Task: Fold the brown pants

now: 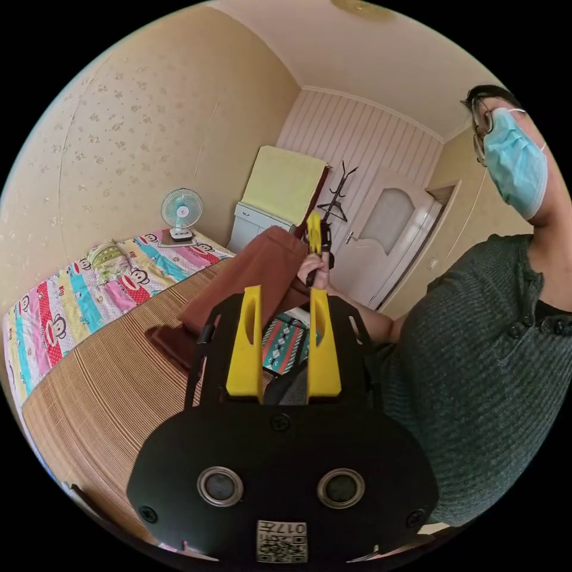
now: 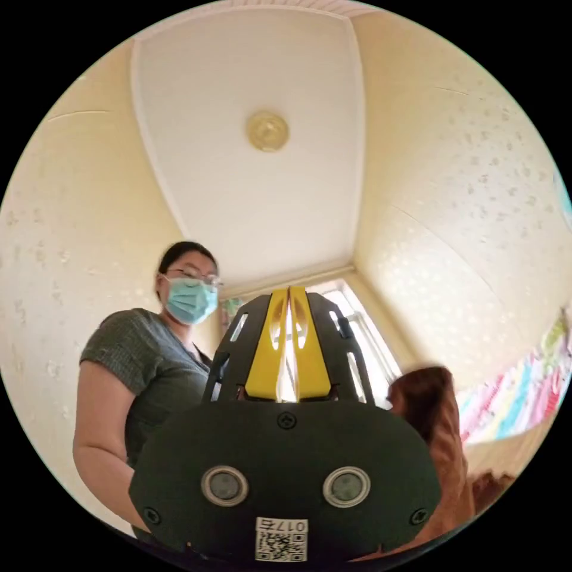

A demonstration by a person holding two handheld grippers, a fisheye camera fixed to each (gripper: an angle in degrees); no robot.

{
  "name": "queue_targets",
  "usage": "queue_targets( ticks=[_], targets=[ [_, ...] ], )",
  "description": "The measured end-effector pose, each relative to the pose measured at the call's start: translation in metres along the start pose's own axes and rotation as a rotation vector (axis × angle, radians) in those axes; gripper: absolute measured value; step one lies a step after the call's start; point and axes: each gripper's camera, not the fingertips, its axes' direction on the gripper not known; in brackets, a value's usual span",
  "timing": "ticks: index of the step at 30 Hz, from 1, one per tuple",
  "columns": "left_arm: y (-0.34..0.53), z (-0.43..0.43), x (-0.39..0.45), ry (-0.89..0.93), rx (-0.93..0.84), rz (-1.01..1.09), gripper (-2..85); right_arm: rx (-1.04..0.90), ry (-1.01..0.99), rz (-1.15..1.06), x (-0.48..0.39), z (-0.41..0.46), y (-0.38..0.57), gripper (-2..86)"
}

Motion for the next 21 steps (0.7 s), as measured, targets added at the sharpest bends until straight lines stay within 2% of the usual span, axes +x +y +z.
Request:
queue_targets(
  ticks=[1,4,7,9,12,14,17,19,21],
  targets=[
    [-0.009,0.010,0.001,-0.020,-0.006,-0.019,11.8,-0.008,0.019,-0.019,0.007,0.024,-0.001,0.6],
    [-0.028,0.019,0.002,-0.050,0.033,-0.024,11.8,-0.383,0.386,-0.007,0.043,0.099,0.004,0.5],
    [-0.035,0.011,-0.001,-0.043,0.064,-0.045,11.4,-0.483,0.233,0.095,0.091,0.120,0.039,0.7],
    [-0.029,0.005,-0.004,-0.068,0.092,-0.080,11.3,-0.496,0.273,0.153,0.115,0.112,0.072,0.8],
    [-0.012,0.000,-0.017,-0.070,0.110,-0.180,11.3,-0.615,0.523,0.276,0.162,0.076,0.138,1.5],
    [-0.003,0.001,-0.026,-0.035,0.122,-0.252,11.3,-0.790,0.824,0.466,0.214,0.032,0.206,2.8],
    [0.007,0.002,-0.036,0.017,0.158,-0.348,11.3,-0.997,1.137,0.667,0.271,-0.023,0.296,5.5],
    [0.004,0.003,-0.034,0.016,0.165,-0.377,11.3,-1.093,1.237,0.740,0.298,-0.043,0.343,7.6],
    [-0.005,0.004,-0.031,0.005,0.123,-0.391,11.4,-1.091,1.273,0.818,0.324,-0.057,0.373,9.9]
  ],
)
